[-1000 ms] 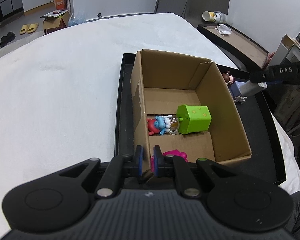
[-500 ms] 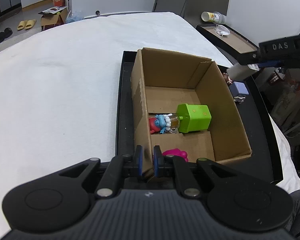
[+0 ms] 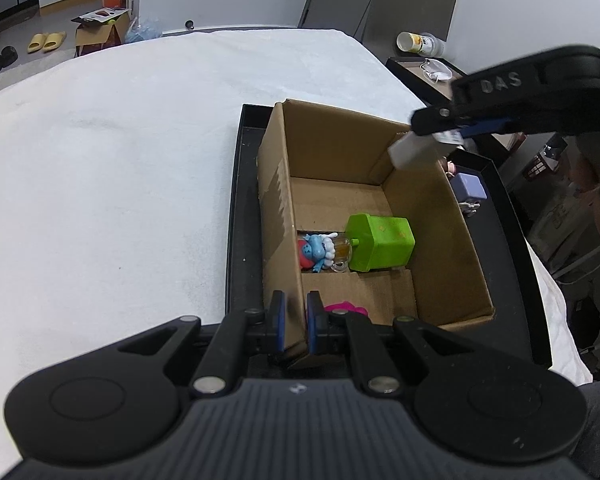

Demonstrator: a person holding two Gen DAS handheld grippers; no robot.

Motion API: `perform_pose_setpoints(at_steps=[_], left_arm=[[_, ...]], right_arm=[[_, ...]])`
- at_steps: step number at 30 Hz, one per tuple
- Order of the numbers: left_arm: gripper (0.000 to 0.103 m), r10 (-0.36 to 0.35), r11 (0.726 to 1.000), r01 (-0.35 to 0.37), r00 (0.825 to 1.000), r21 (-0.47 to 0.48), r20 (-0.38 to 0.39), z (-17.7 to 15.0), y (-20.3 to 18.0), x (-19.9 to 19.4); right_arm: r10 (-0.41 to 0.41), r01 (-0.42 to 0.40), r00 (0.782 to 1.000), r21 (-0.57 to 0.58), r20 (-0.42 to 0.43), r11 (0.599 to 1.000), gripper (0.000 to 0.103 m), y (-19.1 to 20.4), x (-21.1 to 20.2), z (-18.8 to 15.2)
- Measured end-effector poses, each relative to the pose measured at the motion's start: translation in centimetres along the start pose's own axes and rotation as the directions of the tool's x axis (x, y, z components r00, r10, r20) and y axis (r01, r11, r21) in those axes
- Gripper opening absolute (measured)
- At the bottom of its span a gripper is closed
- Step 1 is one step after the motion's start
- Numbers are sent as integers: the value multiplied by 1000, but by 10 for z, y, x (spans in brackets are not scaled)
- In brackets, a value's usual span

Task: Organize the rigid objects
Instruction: 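Carry the white charger into the box and open the right gripper, then move the right gripper to the lavender cube figure and grasp it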

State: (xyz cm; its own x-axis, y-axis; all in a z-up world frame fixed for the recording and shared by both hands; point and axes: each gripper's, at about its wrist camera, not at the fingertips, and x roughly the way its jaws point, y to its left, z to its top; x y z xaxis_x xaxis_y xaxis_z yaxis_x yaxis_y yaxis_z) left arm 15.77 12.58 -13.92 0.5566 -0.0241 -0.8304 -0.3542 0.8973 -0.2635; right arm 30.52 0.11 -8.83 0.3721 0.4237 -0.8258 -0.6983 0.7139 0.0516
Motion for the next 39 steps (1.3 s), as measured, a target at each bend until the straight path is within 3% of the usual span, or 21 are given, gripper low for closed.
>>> perform_pose_setpoints(at_steps=[8, 10, 15, 25, 39], left_arm=[[10, -1, 1000, 1, 1000, 0, 4, 0, 1, -2], [10, -1, 1000, 1, 1000, -1, 3, 0, 1, -2], [10, 3, 1000, -3, 1000, 5, 2, 0, 0, -1], [10, 18, 1000, -18, 1000, 11, 5, 0, -3, -2], [10, 72, 997, -72, 997, 43, -12, 0, -12, 4]], right_arm=[[37, -37, 999, -13, -24, 999, 37, 18, 12, 11], [55, -55, 998, -14, -12, 998, 43, 20, 9, 13], [51, -51, 999, -24, 9, 998, 43, 20, 0, 16], [14, -14, 1000, 0, 17, 1000, 59, -7, -6, 6], [-2, 1, 1000, 65, 10, 998, 62, -61, -4, -11]])
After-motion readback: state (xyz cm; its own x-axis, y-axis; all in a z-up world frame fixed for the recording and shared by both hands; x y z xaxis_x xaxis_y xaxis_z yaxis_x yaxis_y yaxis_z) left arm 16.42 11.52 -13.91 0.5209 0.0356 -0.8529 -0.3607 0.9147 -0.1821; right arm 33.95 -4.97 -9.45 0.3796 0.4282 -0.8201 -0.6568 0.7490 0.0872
